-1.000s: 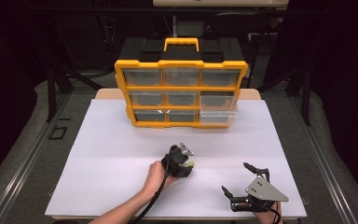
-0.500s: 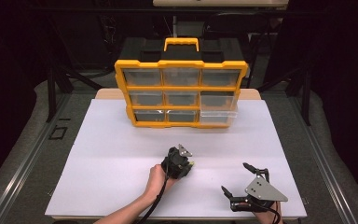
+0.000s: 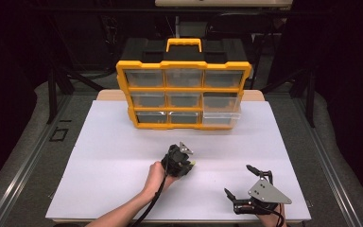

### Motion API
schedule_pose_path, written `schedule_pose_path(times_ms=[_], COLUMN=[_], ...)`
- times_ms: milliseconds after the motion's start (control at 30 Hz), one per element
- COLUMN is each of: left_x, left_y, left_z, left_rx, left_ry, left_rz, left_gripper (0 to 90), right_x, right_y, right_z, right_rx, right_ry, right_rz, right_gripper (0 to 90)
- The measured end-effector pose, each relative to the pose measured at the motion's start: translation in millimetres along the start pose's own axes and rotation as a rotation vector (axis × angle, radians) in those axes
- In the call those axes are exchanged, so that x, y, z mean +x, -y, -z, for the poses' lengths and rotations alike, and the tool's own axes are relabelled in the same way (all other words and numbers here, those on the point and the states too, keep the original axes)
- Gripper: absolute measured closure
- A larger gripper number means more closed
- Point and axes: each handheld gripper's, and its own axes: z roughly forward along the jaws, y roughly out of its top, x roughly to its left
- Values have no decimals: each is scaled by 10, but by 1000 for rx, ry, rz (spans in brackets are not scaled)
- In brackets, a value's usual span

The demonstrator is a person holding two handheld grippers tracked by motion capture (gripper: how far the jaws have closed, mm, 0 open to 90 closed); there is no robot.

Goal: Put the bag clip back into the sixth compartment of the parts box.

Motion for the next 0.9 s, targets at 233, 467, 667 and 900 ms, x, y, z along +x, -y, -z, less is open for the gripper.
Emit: schedule_pose_path(times_ms=[233,467,667,900], left_x=[90,154,202,244], left_y=[-9,-23,-47,-63], left_z=[58,103,154,224], left_rx=[22,31,42,39], left_ry=[25,39,49,62], left_rz=[-15,-34,-55,-83], left_gripper=[801,802,803,803], right_x=[-3,-11,0,6], right_y=[2,4,0,-2], right_z=[-4,6,1,-17], right_rx=[3,-1,-1,5], right_ry=[-4,-5,-5,-5], right_rz=[-3,-9,-11,-9], right_gripper=[7,7,7,6])
